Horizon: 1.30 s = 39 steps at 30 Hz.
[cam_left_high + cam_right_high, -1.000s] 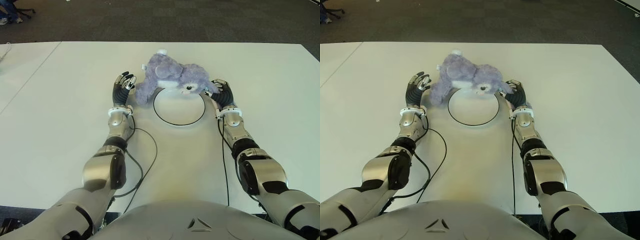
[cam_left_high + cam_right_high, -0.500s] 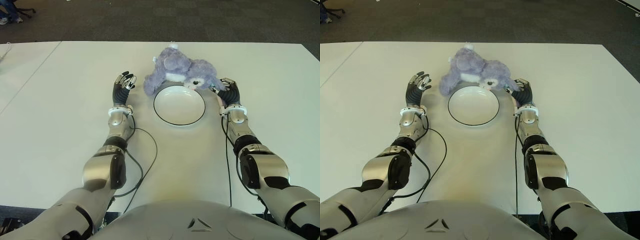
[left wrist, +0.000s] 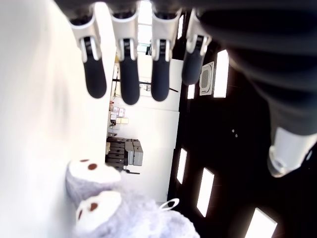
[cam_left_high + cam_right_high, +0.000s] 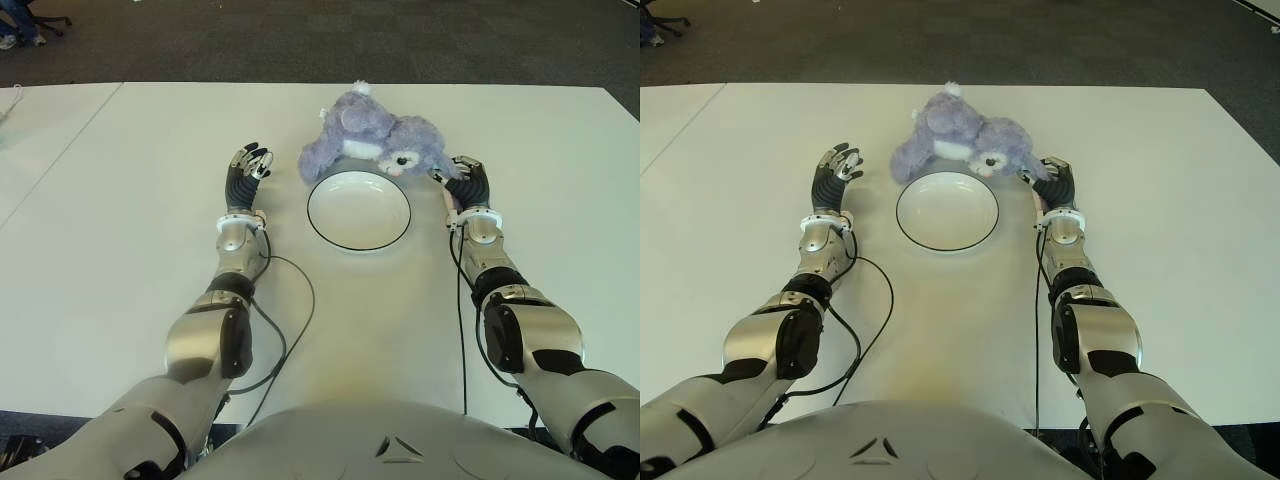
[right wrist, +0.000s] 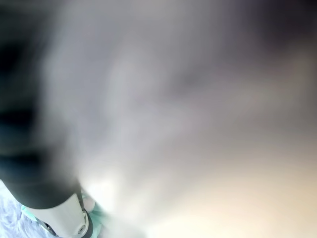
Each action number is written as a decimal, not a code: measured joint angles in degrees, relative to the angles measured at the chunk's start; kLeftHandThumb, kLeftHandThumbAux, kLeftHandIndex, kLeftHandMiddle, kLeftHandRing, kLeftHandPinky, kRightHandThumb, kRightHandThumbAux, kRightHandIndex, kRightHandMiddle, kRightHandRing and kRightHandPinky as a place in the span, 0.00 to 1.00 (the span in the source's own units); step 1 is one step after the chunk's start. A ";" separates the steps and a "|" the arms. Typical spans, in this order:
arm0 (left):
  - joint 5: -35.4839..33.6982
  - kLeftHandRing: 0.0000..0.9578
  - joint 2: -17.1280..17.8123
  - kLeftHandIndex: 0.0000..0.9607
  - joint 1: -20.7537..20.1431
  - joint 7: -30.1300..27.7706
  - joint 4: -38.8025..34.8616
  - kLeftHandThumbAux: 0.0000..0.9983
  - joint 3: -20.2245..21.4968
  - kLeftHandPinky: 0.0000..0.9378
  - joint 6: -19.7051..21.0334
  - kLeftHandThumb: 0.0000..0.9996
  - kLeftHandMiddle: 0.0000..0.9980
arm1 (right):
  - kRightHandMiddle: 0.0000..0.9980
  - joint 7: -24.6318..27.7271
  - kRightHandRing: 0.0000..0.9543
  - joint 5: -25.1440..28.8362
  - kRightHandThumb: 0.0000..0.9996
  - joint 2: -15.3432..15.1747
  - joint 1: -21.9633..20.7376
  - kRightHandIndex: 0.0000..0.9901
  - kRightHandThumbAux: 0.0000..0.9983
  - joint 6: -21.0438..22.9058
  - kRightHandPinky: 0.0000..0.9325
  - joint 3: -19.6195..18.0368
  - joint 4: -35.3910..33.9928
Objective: Put the doll into the plate.
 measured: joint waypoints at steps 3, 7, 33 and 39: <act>-0.01 0.31 -0.01 0.24 -0.07 0.00 0.00 0.58 -0.01 0.31 -0.02 0.00 0.28 | 0.87 0.01 0.93 -0.17 0.24 0.01 2.15 0.76 0.76 -1.53 0.94 0.44 -3.31; -0.02 0.31 -0.01 0.24 -0.11 0.00 0.00 0.58 0.03 0.31 -0.04 0.00 0.27 | 0.88 0.30 0.93 -0.69 0.23 0.16 6.10 0.76 0.76 -4.62 0.94 1.86 -8.66; 0.19 0.30 0.03 0.24 0.03 0.00 0.01 0.57 0.10 0.31 -0.05 0.00 0.27 | 0.90 11.27 0.94 -2.45 0.12 0.82 25.96 0.79 0.79 -16.57 0.95 10.73 -44.74; 0.19 0.31 0.03 0.24 0.02 0.00 0.01 0.57 0.10 0.33 -0.03 0.00 0.28 | 0.91 8.97 0.95 -6.97 0.09 0.79 28.37 0.82 0.80 -22.22 0.98 10.76 -48.38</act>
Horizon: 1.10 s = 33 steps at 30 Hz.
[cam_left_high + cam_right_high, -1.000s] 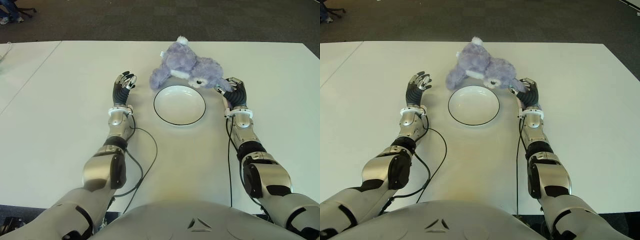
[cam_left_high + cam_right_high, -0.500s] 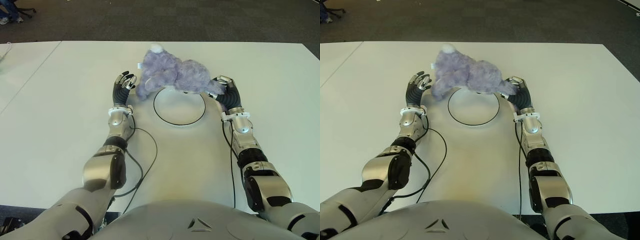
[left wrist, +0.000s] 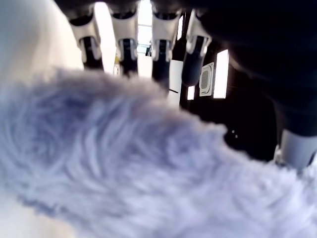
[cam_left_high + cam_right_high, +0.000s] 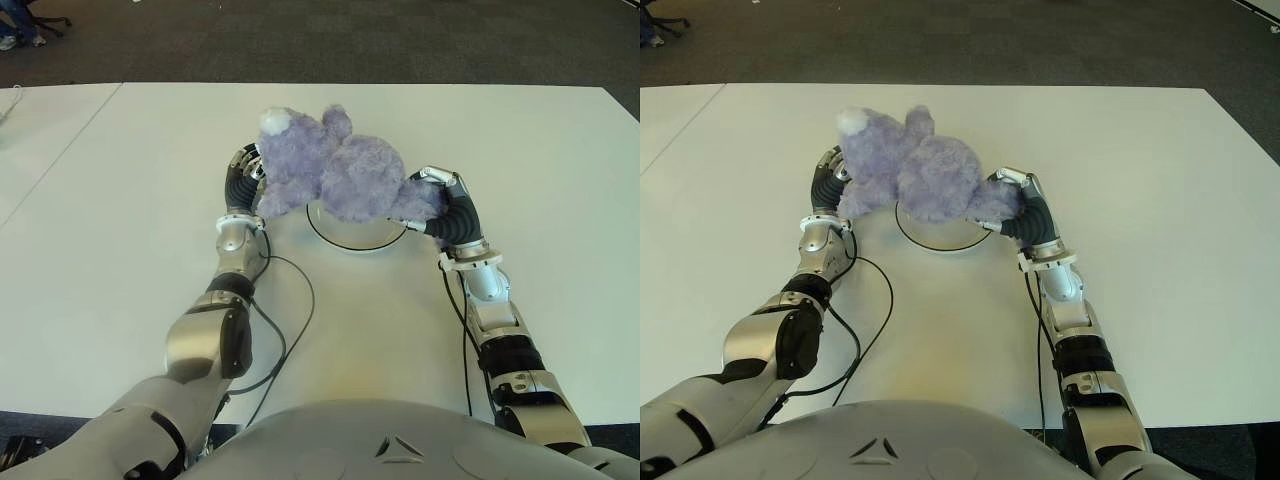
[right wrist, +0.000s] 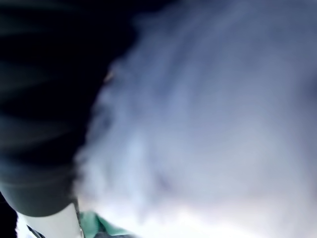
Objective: Put the doll into the plate.
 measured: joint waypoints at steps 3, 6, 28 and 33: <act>-0.04 0.30 0.00 0.24 0.00 0.00 0.00 0.56 0.03 0.31 0.00 0.00 0.27 | 0.92 -2.19 0.96 -3.23 0.08 0.21 0.32 0.84 0.81 -3.65 0.98 -0.11 -0.55; -0.04 0.30 0.00 0.24 0.01 0.00 0.00 0.56 0.05 0.31 0.00 0.00 0.27 | 0.92 -4.12 0.96 -5.86 0.11 0.37 0.25 0.83 0.82 -6.89 0.98 -0.17 -0.42; -0.14 0.31 -0.17 0.23 -0.01 0.00 0.02 0.59 0.04 0.33 0.07 0.00 0.27 | 0.88 4.01 0.93 0.51 0.02 -4.61 2.27 0.80 0.78 -2.98 0.92 1.93 1.65; -0.18 0.30 -0.17 0.23 -0.04 0.00 0.01 0.59 0.05 0.31 0.04 0.00 0.27 | 0.86 10.85 0.92 7.96 0.05 -5.36 5.07 0.79 0.76 7.45 0.93 2.24 -2.28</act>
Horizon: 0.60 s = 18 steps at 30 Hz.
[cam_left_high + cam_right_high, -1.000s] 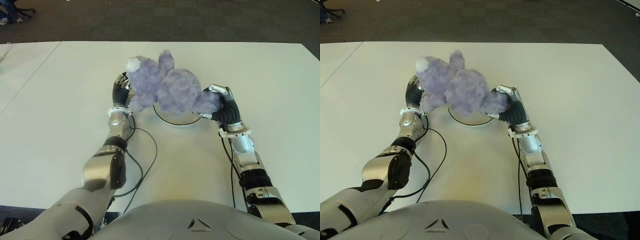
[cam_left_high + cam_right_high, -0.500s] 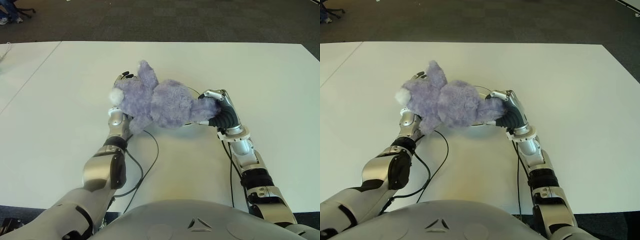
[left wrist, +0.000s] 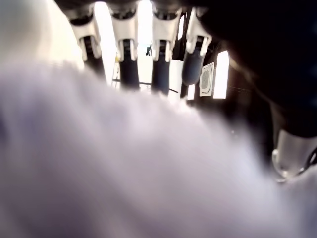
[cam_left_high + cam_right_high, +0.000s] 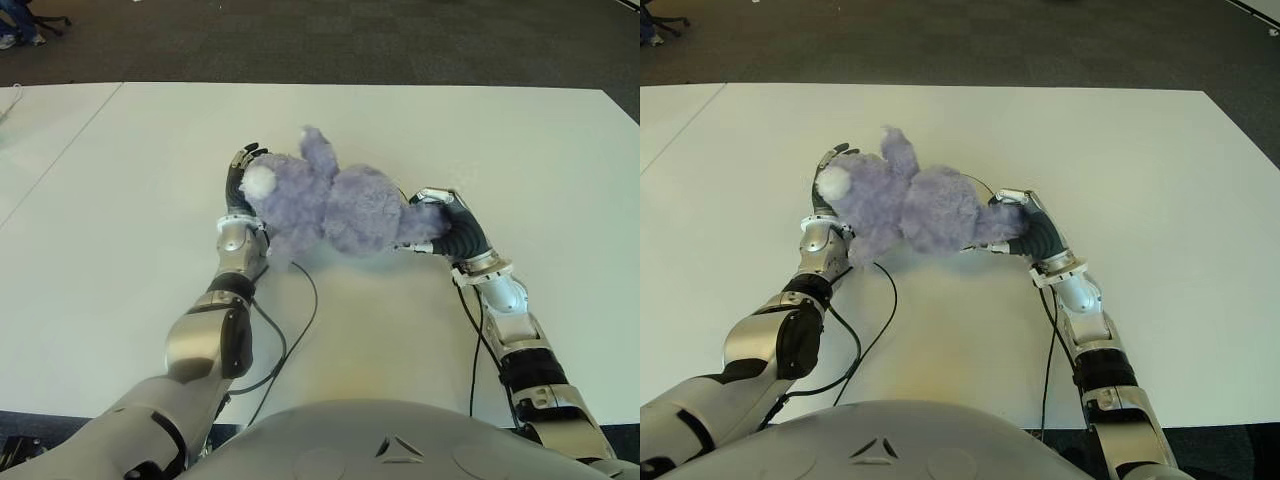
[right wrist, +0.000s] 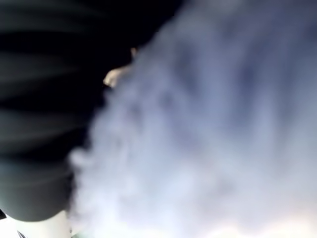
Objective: Put the doll into the plate.
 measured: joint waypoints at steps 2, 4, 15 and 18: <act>0.00 0.30 0.00 0.23 0.00 0.00 0.00 0.59 0.00 0.31 0.00 0.00 0.27 | 0.86 1.87 0.92 2.16 0.06 -0.04 1.10 0.79 0.76 4.13 0.93 0.03 -1.80; -0.01 0.30 0.00 0.23 0.02 0.00 0.01 0.59 0.01 0.31 0.01 0.00 0.27 | 0.86 3.54 0.92 4.13 0.06 -0.13 2.34 0.78 0.76 8.06 0.91 0.06 -3.57; -0.02 0.31 0.00 0.23 0.04 0.00 0.01 0.60 0.06 0.32 0.06 0.00 0.28 | 0.06 10.06 0.06 5.47 0.00 -1.58 5.84 0.06 0.45 17.87 0.05 2.19 -7.02; -0.02 0.31 0.00 0.23 0.04 0.00 0.01 0.60 0.06 0.32 0.06 0.00 0.28 | 0.03 11.82 0.04 5.45 0.00 -2.09 5.83 0.00 0.43 18.56 0.08 2.99 -7.20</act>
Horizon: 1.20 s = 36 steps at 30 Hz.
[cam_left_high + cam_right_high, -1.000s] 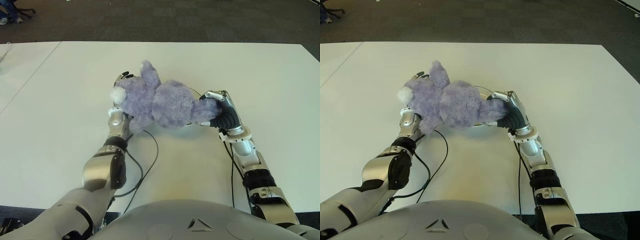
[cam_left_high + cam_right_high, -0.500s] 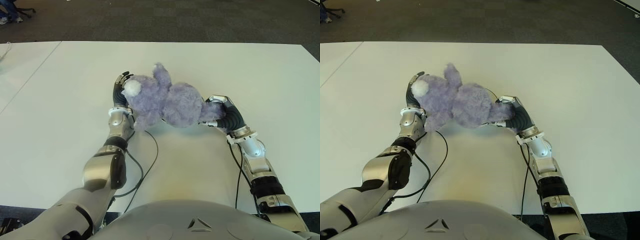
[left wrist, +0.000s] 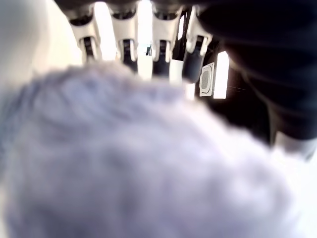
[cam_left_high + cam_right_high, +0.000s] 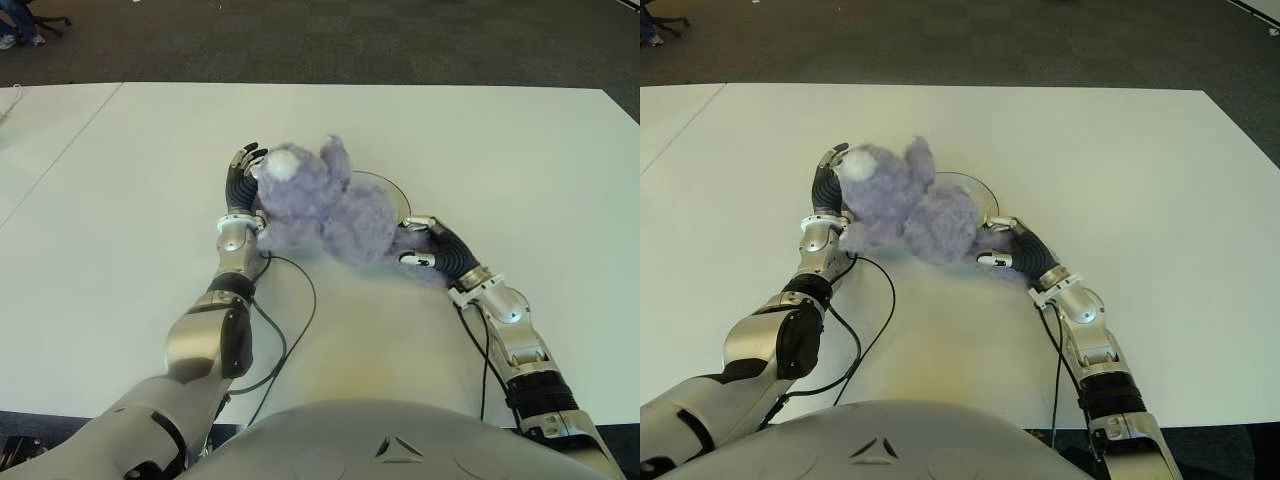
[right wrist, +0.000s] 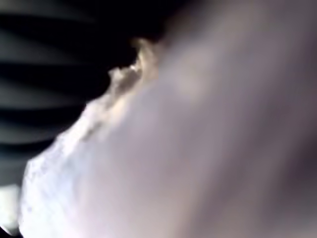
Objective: Put the doll into the plate.
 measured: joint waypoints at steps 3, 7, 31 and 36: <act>0.00 0.32 0.00 0.24 0.00 0.00 0.00 0.60 0.00 0.32 0.00 0.00 0.29 | 0.02 1.22 0.04 0.07 0.00 -0.31 0.06 0.00 0.46 0.32 0.11 0.47 -0.45; -0.01 0.33 0.01 0.24 0.01 0.00 0.00 0.60 0.02 0.35 0.00 0.00 0.30 | 0.03 2.35 0.05 0.49 0.03 -0.57 0.63 0.00 0.50 1.20 0.13 0.90 -1.31; -0.05 0.32 0.06 0.23 0.04 0.00 0.00 0.61 0.22 0.33 0.00 0.00 0.29 | 0.15 4.91 0.21 6.42 0.21 -0.58 2.83 0.05 0.63 5.26 0.32 0.97 -4.15; -0.06 0.32 0.14 0.24 0.12 0.00 0.00 0.61 0.30 0.31 -0.01 0.00 0.29 | 0.17 7.83 0.24 8.76 0.22 -0.62 1.80 0.04 0.64 5.20 0.33 0.90 -1.42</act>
